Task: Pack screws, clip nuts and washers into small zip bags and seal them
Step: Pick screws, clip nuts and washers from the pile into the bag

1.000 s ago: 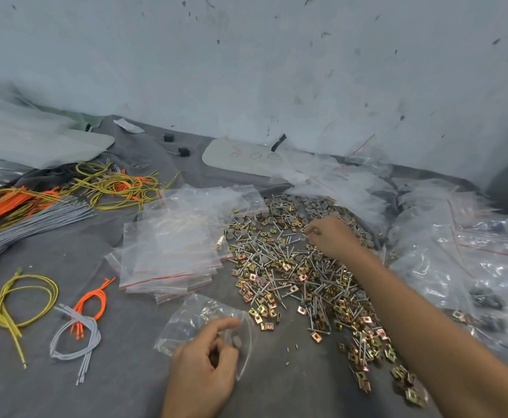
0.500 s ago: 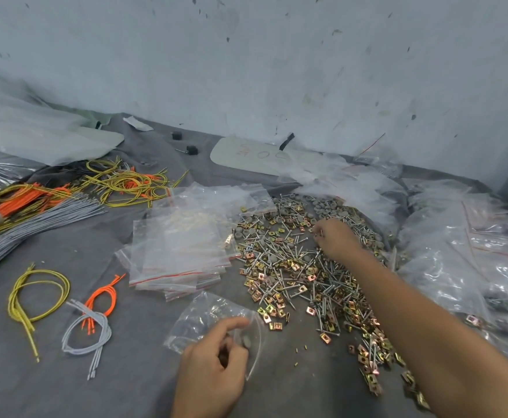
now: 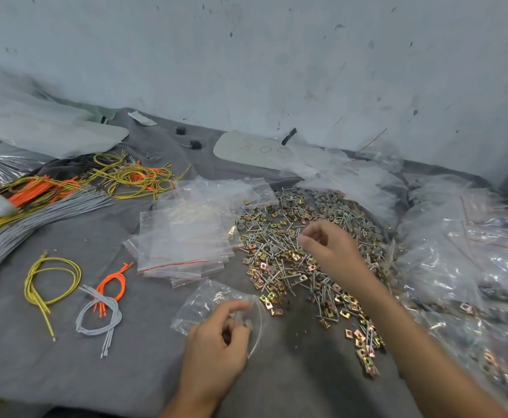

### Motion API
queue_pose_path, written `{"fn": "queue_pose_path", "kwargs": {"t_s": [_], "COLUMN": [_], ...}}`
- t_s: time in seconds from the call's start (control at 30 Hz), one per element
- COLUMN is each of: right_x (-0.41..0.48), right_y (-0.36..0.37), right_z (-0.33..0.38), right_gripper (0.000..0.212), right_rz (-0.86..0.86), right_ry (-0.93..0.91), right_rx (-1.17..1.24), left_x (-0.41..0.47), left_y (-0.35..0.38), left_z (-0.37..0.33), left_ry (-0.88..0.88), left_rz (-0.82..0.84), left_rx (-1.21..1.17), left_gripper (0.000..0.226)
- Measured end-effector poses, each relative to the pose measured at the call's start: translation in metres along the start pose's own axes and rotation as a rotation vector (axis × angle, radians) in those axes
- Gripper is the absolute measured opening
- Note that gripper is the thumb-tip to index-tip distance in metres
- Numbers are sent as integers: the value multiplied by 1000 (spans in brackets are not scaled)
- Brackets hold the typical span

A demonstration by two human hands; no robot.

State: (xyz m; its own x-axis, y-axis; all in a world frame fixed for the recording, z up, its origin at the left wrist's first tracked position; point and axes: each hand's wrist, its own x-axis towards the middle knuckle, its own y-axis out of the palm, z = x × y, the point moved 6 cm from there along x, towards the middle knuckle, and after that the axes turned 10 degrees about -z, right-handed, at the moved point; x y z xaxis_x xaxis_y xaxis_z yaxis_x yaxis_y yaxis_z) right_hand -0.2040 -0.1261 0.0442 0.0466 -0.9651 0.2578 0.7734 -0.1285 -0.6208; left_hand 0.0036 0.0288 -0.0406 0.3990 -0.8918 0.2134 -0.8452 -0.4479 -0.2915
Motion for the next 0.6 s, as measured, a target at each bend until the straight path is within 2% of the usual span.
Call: {"fn": "queue_pose_path", "kwargs": {"t_s": [0.1,0.23,0.3,0.4,0.5,0.6], "right_x": [-88,-146,-151,-147,-137,-105], "right_y": [11,45,54,62,44,13], "right_z": [25,31,36,42,46,35], "right_gripper": [13,4,6,21,17,10], "right_rz": [12,-9,-43,3,-45,-171], "right_ry": [-51,-171,-244,-290,-272,-219], "right_rx": [217,17,-122,-258,-115,-164], "left_x": [0,0,0,0,1,0], "left_y": [-3,-4,-5,-5,-4,-4], "left_z": [-1,-6,-8,-9,-8,-7], "left_ry": [11,4,9,5,-30,-34], "left_rz": [-24,-18,-13,-3,18,28], "left_rx": [1,0,4,7,7,10], "left_gripper": [35,31,33,36,37,34]}}
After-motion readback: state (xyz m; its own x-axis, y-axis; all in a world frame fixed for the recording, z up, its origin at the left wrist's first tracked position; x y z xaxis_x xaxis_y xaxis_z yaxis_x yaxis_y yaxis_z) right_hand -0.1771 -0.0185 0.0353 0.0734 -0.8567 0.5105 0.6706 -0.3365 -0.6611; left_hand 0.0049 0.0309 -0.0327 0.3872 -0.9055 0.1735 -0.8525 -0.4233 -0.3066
